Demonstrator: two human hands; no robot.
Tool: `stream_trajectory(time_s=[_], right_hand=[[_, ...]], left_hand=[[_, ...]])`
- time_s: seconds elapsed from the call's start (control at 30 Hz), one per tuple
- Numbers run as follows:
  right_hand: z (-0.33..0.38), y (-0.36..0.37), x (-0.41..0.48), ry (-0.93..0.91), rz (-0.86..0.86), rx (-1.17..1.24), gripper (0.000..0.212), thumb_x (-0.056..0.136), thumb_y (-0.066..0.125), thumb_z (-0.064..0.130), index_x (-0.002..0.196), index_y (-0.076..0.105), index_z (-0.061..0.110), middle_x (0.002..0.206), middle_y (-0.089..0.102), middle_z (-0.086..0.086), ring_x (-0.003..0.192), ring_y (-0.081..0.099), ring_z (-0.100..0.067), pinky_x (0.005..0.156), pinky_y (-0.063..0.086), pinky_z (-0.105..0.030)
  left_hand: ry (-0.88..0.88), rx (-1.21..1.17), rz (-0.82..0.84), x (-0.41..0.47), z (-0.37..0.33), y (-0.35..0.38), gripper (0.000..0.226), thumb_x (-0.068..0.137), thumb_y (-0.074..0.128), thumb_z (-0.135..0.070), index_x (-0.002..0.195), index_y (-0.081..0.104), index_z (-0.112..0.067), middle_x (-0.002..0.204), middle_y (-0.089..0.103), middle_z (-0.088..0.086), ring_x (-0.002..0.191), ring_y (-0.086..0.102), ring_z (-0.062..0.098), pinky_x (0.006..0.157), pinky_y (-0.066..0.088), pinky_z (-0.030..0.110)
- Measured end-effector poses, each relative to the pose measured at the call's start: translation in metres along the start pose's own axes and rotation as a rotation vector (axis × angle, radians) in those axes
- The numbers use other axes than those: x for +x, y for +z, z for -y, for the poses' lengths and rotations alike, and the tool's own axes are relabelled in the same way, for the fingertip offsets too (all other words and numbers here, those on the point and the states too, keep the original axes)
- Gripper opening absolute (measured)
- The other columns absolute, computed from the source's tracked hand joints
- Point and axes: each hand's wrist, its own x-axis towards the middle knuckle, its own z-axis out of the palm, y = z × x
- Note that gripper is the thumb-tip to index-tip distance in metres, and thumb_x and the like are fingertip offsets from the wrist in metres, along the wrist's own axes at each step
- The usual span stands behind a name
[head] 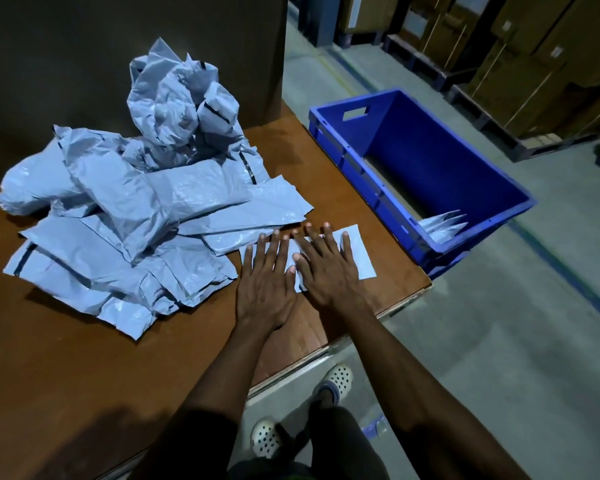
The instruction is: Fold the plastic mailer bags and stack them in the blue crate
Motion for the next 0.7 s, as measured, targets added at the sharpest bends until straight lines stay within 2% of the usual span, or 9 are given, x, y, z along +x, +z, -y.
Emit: stream_trajectory(time_s=[0.07, 0.23, 0.4, 0.47, 0.57, 0.63, 0.7], right_hand=[[-0.003, 0.007, -0.001, 0.026, 0.007, 0.014, 0.063, 0.107, 0.005, 0.057, 0.166, 0.017, 0.037, 0.175, 0.0, 0.009, 0.16, -0.017, -0.02, 0.127, -0.006, -0.057], [-0.005, 0.015, 0.001, 0.066, -0.02, -0.004, 0.058, 0.109, 0.015, 0.056, 0.164, 0.019, 0.042, 0.175, 0.003, 0.011, 0.161, -0.015, -0.021, 0.127, -0.007, -0.057], [-0.005, 0.012, 0.002, 0.057, 0.003, -0.004, 0.06, 0.108, 0.013, 0.057, 0.165, 0.019, 0.04, 0.175, 0.003, 0.009, 0.16, -0.016, -0.022, 0.127, -0.008, -0.056], [-0.009, 0.005, 0.005, 0.02, 0.052, -0.003, 0.062, 0.107, 0.01, 0.061, 0.165, 0.016, 0.04, 0.175, 0.002, 0.009, 0.16, -0.017, -0.021, 0.127, -0.01, -0.057], [-0.032, -0.011, 0.018, -0.155, 0.109, -0.098, 0.067, 0.104, 0.007, 0.068, 0.165, 0.013, 0.04, 0.175, 0.005, 0.008, 0.16, -0.016, -0.02, 0.127, -0.011, -0.056], [-0.045, -0.016, 0.022, -0.25, 0.165, -0.076, 0.063, 0.108, 0.012, 0.066, 0.166, 0.009, 0.041, 0.174, -0.001, 0.01, 0.159, -0.018, -0.016, 0.128, -0.011, -0.051], [-0.05, -0.014, 0.019, -0.264, 0.158, -0.036, 0.06, 0.109, 0.017, 0.064, 0.165, 0.008, 0.044, 0.174, -0.002, 0.012, 0.16, -0.015, -0.014, 0.129, -0.007, -0.048]], left_hand=[[-0.009, 0.016, 0.004, -0.002, 0.002, 0.007, 0.06, 0.11, 0.027, -0.036, 0.166, 0.018, -0.016, 0.174, 0.01, 0.007, 0.161, 0.002, 0.027, 0.129, 0.008, 0.049], [-0.021, 0.015, 0.011, 0.0, 0.0, 0.009, 0.061, 0.108, 0.029, -0.036, 0.165, 0.022, -0.018, 0.173, 0.013, 0.008, 0.161, 0.003, 0.029, 0.128, 0.012, 0.053], [-0.032, 0.035, 0.018, 0.001, -0.001, 0.007, 0.061, 0.107, 0.027, -0.037, 0.165, 0.023, -0.019, 0.173, 0.012, 0.009, 0.161, 0.003, 0.03, 0.128, 0.012, 0.053], [-0.033, 0.039, 0.025, 0.001, -0.002, 0.004, 0.061, 0.107, 0.027, -0.037, 0.165, 0.023, -0.018, 0.173, 0.012, 0.009, 0.161, 0.003, 0.03, 0.128, 0.013, 0.053], [-0.04, 0.032, 0.035, 0.001, -0.002, 0.004, 0.062, 0.106, 0.026, -0.039, 0.165, 0.024, -0.019, 0.173, 0.011, 0.009, 0.161, 0.002, 0.029, 0.128, 0.013, 0.053], [-0.04, 0.032, 0.038, 0.002, 0.0, 0.005, 0.062, 0.106, 0.024, -0.04, 0.164, 0.025, -0.018, 0.173, 0.011, 0.009, 0.161, 0.002, 0.029, 0.128, 0.012, 0.053], [-0.031, 0.035, 0.04, 0.001, 0.001, 0.007, 0.062, 0.107, 0.024, -0.041, 0.165, 0.024, -0.019, 0.173, 0.01, 0.009, 0.161, 0.001, 0.029, 0.128, 0.011, 0.052]])
